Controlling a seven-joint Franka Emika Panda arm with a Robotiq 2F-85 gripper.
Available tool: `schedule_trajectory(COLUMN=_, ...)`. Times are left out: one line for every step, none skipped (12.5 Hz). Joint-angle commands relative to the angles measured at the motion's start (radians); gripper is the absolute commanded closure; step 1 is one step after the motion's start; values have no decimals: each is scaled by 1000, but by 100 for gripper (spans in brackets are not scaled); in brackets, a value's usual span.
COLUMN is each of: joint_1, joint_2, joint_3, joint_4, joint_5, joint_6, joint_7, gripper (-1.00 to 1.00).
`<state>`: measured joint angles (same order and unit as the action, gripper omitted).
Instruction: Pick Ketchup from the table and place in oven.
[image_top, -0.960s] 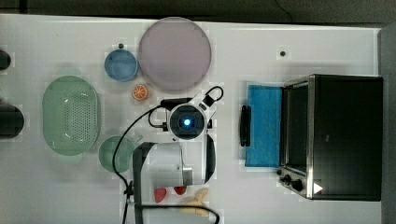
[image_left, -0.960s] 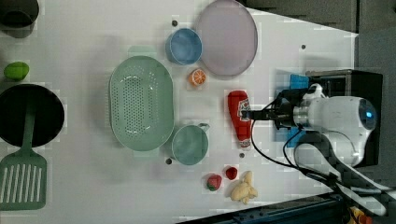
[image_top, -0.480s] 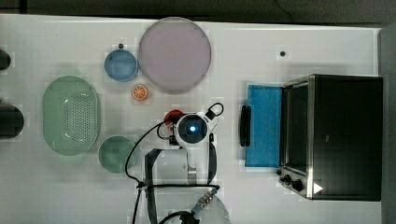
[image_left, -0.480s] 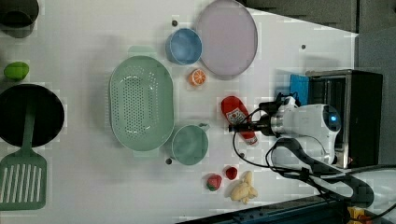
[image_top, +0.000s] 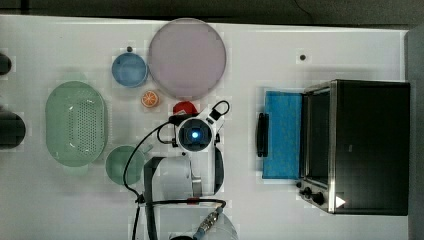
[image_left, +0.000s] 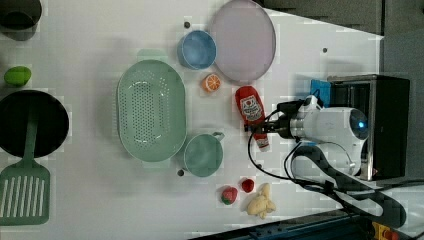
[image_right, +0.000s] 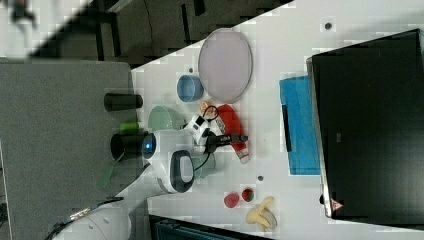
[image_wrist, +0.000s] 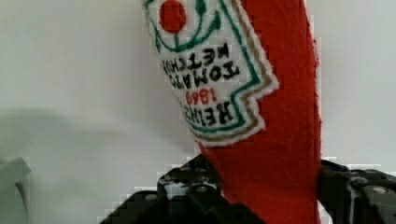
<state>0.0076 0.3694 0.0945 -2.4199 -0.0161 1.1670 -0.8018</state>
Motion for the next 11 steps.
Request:
schedule_trajectory(joint_1=-16, joint_2=-142, joint_3=-11, joint_4=6, joint_5=1, joint_6=-43, joint_7=-20, gripper=-22)
schedule_trajectory(joint_1=-16, joint_2=-205, joint_3=-11, joint_4=11, joint_5=1, joint_6=-106, joint_7=-20, gripper=-22)
schedule_trajectory(joint_1=-16, joint_2=-272, joint_3=-11, joint_4=22, joint_5=1, joint_6=-193, joint_7=-19, gripper=-22)
schedule_trajectory(joint_1=-16, joint_2=-337, joint_3=-11, joint_4=40, joint_5=1, joint_6=-289, joint_7=-20, gripper=-22)
schedule_trajectory(joint_1=-16, joint_2=-393, joint_3=-11, joint_4=64, joint_5=1, joint_6=-385, joint_7=-20, gripper=-22)
schedule_trajectory(joint_1=-16, joint_2=-440, joint_3=-12, joint_4=90, joint_5=1, joint_6=-475, joint_7=-20, gripper=-22)
schedule_trajectory(joint_1=-16, joint_2=-477, joint_3=-12, joint_4=116, joint_5=0, joint_6=-557, joint_7=-19, gripper=-22)
schedule_trajectory(joint_1=-16, joint_2=-502, joint_3=-11, joint_4=138, joint_5=-3, joint_6=-624, joint_7=-14, gripper=-22)
schedule_trajectory(joint_1=-16, joint_2=-517, joint_3=-11, joint_4=150, joint_5=-16, joint_6=-675, joint_7=-3, gripper=-22)
schedule_trajectory(joint_1=-16, joint_2=-521, joint_3=-11, joint_4=150, joint_5=-50, joint_6=-711, joint_7=23, gripper=-22)
schedule_trajectory(joint_1=-17, joint_2=-514, joint_3=-11, joint_4=144, joint_5=-120, joint_6=-725, joint_7=72, gripper=-22)
